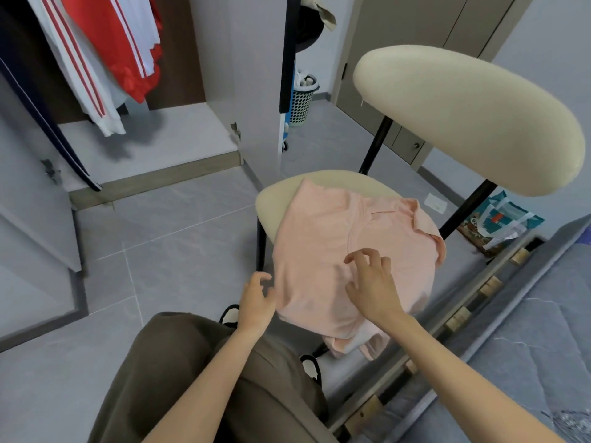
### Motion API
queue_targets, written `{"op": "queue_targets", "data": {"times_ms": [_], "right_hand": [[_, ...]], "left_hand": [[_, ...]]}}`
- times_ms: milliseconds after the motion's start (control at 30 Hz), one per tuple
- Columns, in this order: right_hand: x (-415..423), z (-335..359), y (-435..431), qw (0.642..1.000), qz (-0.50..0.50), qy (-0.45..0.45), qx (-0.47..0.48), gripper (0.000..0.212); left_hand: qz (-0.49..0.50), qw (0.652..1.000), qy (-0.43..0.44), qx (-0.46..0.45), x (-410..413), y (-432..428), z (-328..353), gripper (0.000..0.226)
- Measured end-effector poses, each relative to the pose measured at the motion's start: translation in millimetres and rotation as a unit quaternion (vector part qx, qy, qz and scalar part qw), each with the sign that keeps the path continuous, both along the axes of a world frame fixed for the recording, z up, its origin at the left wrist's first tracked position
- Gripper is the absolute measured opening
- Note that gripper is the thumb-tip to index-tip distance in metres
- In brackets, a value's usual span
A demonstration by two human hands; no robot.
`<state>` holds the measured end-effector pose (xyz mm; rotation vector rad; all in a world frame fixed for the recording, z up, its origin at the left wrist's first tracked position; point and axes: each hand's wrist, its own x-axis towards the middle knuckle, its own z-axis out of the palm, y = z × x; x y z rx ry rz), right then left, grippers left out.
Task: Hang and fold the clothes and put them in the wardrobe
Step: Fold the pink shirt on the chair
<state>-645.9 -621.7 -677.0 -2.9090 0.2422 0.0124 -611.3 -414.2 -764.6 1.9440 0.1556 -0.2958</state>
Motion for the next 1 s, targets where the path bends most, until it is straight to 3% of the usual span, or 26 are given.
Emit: {"op": "queue_targets", "data": {"times_ms": [133, 300, 600, 833, 933, 1000], "right_hand": [[55, 24, 8, 0.994, 0.106, -0.005, -0.003, 0.049], [134, 29, 23, 0.972, 0.216, 0.067, -0.067, 0.064], [208, 1, 21, 0.944, 0.287, 0.135, -0.087, 0.073], [214, 0, 22, 0.939, 0.272, 0.083, -0.193, 0.024], [211, 16, 13, 0.948, 0.266, 0.048, -0.169, 0.023], [210, 33, 5, 0.961, 0.236, 0.030, -0.143, 0.023]], "left_hand": [[0.013, 0.992, 0.059, -0.111, 13, -12, 0, 0.062], [-0.049, 0.979, 0.105, -0.166, 20, -9, -20, 0.077], [-0.065, 0.980, 0.077, -0.172, 26, 4, -25, 0.041], [-0.108, 0.971, 0.156, -0.145, 27, 4, -8, 0.026], [-0.162, 0.968, 0.164, -0.101, 36, 11, 9, 0.007], [-0.172, 0.973, 0.140, -0.057, 51, 20, 27, 0.010]]}}
